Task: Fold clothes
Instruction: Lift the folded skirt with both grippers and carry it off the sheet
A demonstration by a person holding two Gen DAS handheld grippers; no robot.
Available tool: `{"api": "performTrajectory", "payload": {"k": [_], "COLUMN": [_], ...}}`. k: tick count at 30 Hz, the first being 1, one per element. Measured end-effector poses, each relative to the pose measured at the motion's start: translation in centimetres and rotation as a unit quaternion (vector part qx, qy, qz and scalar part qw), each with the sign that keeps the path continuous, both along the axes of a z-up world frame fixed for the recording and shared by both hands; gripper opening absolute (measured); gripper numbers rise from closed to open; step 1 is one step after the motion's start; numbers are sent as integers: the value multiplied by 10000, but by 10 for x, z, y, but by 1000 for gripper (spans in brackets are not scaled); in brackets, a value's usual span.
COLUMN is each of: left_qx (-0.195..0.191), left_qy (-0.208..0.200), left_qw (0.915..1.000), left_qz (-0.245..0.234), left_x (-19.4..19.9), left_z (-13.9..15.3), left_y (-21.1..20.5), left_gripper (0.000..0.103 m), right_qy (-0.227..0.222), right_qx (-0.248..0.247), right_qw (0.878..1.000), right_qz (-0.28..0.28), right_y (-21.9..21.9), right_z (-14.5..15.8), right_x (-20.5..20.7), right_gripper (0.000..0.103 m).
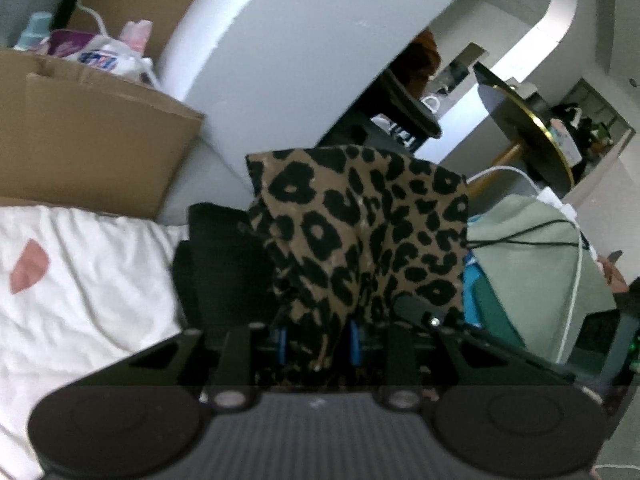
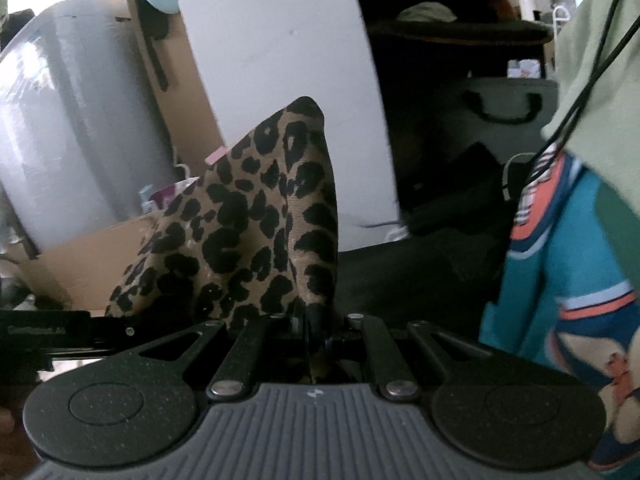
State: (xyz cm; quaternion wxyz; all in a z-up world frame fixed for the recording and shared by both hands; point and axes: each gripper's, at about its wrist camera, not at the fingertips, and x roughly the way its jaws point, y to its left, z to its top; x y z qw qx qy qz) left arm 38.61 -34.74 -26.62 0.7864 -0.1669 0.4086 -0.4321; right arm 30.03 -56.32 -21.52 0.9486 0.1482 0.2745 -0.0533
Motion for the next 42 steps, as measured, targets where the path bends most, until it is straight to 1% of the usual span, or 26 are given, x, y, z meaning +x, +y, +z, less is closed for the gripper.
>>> {"api": "performTrajectory", "payload": {"k": [3, 6, 10, 14, 20, 26, 31, 33, 34, 38, 42], "left_qx": [-155, -293, -402, -466, -382, -207, -24, 14, 33, 122, 181], "left_qy": [32, 168, 315, 494, 585, 574, 596, 636, 656, 756, 803], "left_qw": [9998, 9993, 9985, 9975, 9975, 9981, 9982, 9979, 9978, 9970, 9966], "left_qz": [-106, -160, -211, -202, -80, -96, -99, -88, -82, -59, -59], "left_x": [-2, -2, -4, 0, 24, 52, 73, 81, 85, 100, 112], "left_z": [0, -9, -21, -35, -56, -73, -89, -96, -100, -113, -120], "left_y": [-12, -22, -32, -40, -49, -64, -77, -80, -82, -89, -95], "left_gripper": [29, 29, 28, 28, 28, 28, 28, 28, 28, 28, 27], "right_qy": [-83, -163, -41, 112, 210, 324, 455, 532, 557, 640, 723], "right_qx": [-183, -335, -466, -534, -487, -411, -184, 50, 92, 128, 164], "right_qw": [9997, 9986, 9975, 9968, 9970, 9970, 9970, 9965, 9962, 9956, 9948], "right_qz": [-160, -373, -537, -585, -572, -563, -592, -643, -656, -679, -701], "right_y": [-8, -13, -22, -28, -35, -46, -62, -70, -72, -76, -80], "right_z": [7, 11, 10, 3, -18, -40, -67, -78, -81, -94, -107], "right_x": [-10, -18, -19, -9, 17, 47, 76, 86, 90, 104, 119], "right_gripper": [5, 5, 5, 5, 5, 5, 5, 5, 5, 5, 5]}}
